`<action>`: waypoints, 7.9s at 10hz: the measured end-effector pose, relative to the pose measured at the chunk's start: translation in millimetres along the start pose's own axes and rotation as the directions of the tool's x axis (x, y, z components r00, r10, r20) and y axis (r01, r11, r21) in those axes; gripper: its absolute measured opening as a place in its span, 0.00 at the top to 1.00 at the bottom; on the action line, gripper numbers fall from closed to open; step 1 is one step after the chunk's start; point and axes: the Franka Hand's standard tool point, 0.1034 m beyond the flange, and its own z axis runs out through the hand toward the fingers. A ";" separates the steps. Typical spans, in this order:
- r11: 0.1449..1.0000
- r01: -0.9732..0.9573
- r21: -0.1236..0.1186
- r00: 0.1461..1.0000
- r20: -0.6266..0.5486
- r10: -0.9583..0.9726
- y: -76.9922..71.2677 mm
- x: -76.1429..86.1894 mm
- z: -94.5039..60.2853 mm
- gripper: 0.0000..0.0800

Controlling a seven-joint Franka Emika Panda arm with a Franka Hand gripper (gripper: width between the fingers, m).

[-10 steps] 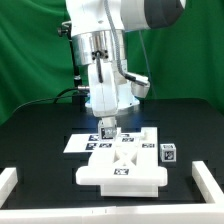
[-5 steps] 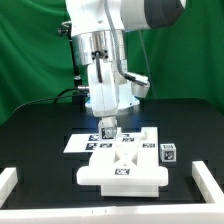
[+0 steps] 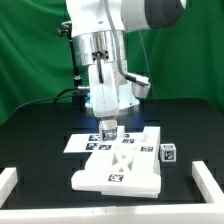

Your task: Assemble chair

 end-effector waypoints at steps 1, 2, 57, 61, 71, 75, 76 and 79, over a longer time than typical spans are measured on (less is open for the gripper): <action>1.000 0.001 0.000 1.000 0.000 -0.001 0.1 0.0 0.1 0.19; 1.000 0.003 0.000 1.000 0.000 -0.003 0.1 -0.1 0.2 0.19; 0.336 0.942 -0.012 0.335 0.132 -0.933 102.7 -106.8 -40.3 0.64; 0.236 0.972 0.004 0.234 0.129 -0.964 69.1 -105.1 -43.4 0.64; -0.012 0.999 -0.032 -0.011 0.035 -0.999 -6.8 -77.6 -33.3 0.64; 0.022 0.999 -0.039 0.024 0.061 -0.998 2.9 -65.1 -19.7 0.64; 0.022 0.999 -0.040 0.024 0.065 -0.998 5.9 -64.5 -17.8 0.64; 0.021 0.999 -0.046 0.024 0.067 -0.997 7.5 -63.4 -12.9 0.64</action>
Offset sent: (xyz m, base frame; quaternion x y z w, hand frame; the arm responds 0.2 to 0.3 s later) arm 0.0000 0.0000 0.0000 0.0000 0.0000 0.0000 1.0000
